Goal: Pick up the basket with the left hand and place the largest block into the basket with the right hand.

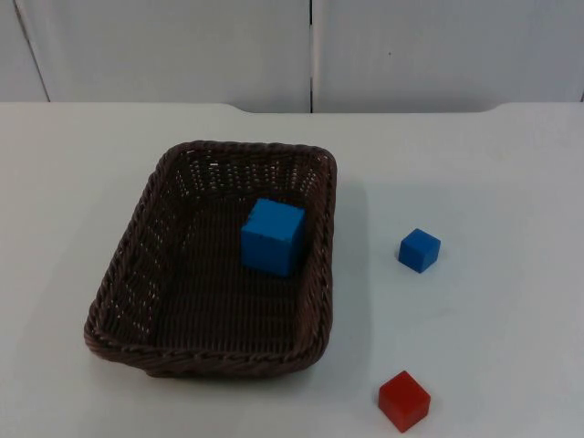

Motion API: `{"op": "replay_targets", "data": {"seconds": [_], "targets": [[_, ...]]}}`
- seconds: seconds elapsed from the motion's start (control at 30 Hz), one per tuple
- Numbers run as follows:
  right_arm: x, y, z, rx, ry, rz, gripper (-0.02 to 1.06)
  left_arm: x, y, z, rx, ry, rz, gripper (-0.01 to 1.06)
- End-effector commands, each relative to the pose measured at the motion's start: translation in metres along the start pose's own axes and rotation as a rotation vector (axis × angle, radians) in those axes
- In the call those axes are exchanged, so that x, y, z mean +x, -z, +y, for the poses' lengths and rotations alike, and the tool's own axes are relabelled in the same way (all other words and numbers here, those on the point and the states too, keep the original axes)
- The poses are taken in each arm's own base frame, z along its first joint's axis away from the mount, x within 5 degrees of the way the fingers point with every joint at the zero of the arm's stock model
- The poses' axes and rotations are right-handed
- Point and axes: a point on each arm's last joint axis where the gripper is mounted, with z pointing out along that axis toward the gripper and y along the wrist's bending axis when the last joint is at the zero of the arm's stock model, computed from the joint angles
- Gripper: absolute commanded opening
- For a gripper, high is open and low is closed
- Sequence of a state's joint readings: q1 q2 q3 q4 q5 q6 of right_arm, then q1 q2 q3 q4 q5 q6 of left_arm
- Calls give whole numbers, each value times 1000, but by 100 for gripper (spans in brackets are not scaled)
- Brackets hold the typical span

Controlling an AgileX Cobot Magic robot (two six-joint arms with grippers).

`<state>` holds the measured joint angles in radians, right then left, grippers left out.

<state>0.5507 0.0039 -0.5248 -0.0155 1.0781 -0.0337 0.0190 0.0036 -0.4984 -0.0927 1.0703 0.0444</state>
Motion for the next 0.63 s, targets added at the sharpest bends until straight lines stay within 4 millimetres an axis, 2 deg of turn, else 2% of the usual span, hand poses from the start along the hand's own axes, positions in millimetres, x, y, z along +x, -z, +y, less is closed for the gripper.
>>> {"op": "replay_targets", "data": {"seconds": [0.0,0.6], "targets": [[2,-1,0,36,-22,5,105,1,-1,0,-6,7,3,105],[1,-1,3,393,-204,21,105,1,-1,0,-6,7,3,105]]}}
